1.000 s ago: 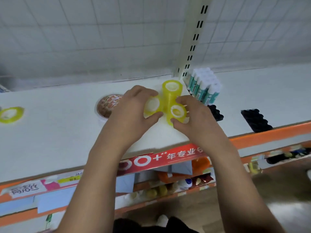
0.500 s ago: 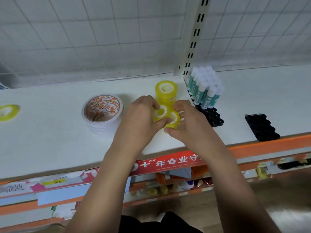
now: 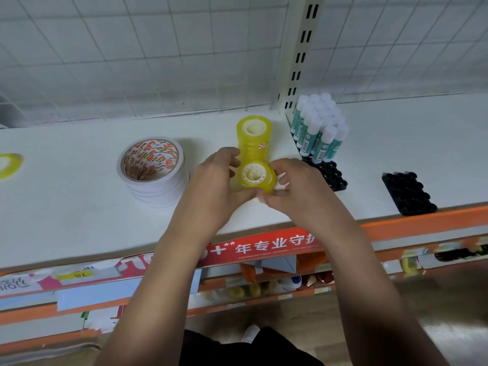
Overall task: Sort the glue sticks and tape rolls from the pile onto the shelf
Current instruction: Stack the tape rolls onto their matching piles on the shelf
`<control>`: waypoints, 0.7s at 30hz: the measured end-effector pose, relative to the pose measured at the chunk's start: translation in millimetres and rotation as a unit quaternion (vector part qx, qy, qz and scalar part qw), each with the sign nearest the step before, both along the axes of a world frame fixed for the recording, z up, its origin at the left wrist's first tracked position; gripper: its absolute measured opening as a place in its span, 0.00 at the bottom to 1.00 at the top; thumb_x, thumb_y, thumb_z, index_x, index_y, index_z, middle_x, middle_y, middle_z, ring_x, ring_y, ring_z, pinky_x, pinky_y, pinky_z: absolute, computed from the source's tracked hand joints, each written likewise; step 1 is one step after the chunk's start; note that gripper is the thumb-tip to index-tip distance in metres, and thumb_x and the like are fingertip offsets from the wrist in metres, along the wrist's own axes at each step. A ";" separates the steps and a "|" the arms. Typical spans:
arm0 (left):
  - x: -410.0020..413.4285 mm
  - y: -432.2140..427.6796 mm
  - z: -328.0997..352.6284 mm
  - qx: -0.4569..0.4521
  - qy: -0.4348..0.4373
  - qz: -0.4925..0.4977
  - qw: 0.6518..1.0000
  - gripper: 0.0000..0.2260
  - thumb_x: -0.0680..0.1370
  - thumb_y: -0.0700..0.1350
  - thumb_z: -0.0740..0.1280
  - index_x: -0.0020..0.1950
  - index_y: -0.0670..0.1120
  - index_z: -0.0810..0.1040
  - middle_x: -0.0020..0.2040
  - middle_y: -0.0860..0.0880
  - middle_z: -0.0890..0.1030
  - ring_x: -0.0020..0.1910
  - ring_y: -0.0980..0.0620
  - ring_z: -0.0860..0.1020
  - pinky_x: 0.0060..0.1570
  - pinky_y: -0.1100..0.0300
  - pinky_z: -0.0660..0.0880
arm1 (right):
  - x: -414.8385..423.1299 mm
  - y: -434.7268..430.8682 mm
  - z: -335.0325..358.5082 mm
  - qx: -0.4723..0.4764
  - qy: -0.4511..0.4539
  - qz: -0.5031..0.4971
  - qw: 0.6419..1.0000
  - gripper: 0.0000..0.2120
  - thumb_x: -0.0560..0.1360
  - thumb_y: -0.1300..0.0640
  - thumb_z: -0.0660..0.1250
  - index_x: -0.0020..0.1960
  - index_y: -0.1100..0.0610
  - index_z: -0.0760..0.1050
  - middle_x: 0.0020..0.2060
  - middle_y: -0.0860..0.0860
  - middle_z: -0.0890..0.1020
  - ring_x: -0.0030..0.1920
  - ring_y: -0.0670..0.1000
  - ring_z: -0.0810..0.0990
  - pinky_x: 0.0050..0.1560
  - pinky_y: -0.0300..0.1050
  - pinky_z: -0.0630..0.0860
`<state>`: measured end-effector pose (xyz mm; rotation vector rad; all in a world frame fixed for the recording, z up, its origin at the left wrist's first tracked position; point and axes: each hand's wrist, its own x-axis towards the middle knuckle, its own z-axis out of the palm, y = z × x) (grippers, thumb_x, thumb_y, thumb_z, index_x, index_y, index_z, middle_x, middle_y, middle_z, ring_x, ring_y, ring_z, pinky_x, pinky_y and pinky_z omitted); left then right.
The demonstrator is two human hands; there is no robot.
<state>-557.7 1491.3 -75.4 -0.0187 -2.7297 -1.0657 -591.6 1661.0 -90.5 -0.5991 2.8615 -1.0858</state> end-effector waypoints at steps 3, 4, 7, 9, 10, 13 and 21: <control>0.7 -3.1 0.8 -0.008 -0.020 -0.003 1.000 0.21 0.66 0.51 0.79 0.56 0.47 0.81 0.46 0.49 0.83 0.41 0.53 0.79 0.45 0.54 0.77 | -5.7 2.2 4.7 0.053 -0.014 0.004 0.998 0.16 0.69 0.51 0.76 0.54 0.53 0.79 0.49 0.51 0.78 0.48 0.49 0.75 0.45 0.43 0.71; 0.4 -1.8 1.3 -0.008 -0.024 -0.002 1.000 0.19 0.67 0.51 0.78 0.55 0.47 0.82 0.46 0.50 0.84 0.41 0.53 0.79 0.45 0.54 0.77 | -6.9 2.0 6.4 0.065 -0.018 0.008 0.998 0.15 0.69 0.50 0.76 0.53 0.54 0.80 0.49 0.51 0.78 0.48 0.49 0.75 0.46 0.44 0.71; -2.7 5.3 1.9 -0.016 -0.024 0.003 1.000 0.17 0.68 0.50 0.78 0.54 0.47 0.82 0.45 0.49 0.84 0.42 0.52 0.80 0.46 0.53 0.77 | -8.2 0.4 10.2 0.070 -0.026 0.019 0.997 0.14 0.69 0.49 0.76 0.50 0.54 0.80 0.47 0.52 0.78 0.47 0.50 0.76 0.48 0.46 0.73; -4.7 8.8 2.5 -0.025 -0.030 0.006 0.999 0.17 0.68 0.49 0.77 0.54 0.46 0.82 0.45 0.48 0.84 0.42 0.50 0.80 0.46 0.52 0.77 | -7.6 0.5 11.5 0.064 -0.030 0.023 0.997 0.13 0.69 0.49 0.76 0.49 0.55 0.80 0.45 0.52 0.78 0.47 0.51 0.76 0.48 0.46 0.73; -5.5 9.6 2.6 -0.029 -0.034 0.006 0.999 0.17 0.68 0.50 0.77 0.54 0.45 0.81 0.45 0.48 0.84 0.43 0.50 0.80 0.46 0.52 0.77 | -7.6 0.9 11.7 0.064 -0.033 0.025 0.997 0.13 0.69 0.49 0.76 0.48 0.56 0.80 0.45 0.52 0.78 0.47 0.51 0.76 0.48 0.46 0.73; -7.0 12.3 1.9 -0.038 -0.040 0.006 0.998 0.17 0.68 0.50 0.77 0.53 0.45 0.80 0.45 0.47 0.83 0.44 0.47 0.79 0.46 0.50 0.76 | -7.4 0.4 12.4 0.064 -0.043 0.024 0.997 0.13 0.68 0.50 0.76 0.47 0.57 0.79 0.43 0.53 0.78 0.45 0.51 0.76 0.46 0.47 0.73; -4.2 14.6 1.7 -0.033 -0.089 0.019 0.995 0.16 0.70 0.48 0.75 0.55 0.43 0.80 0.48 0.46 0.83 0.47 0.46 0.80 0.49 0.51 0.77 | 3.1 -0.5 16.6 0.066 -0.056 0.000 0.996 0.17 0.70 0.53 0.76 0.55 0.58 0.79 0.50 0.54 0.77 0.51 0.53 0.77 0.53 0.48 0.74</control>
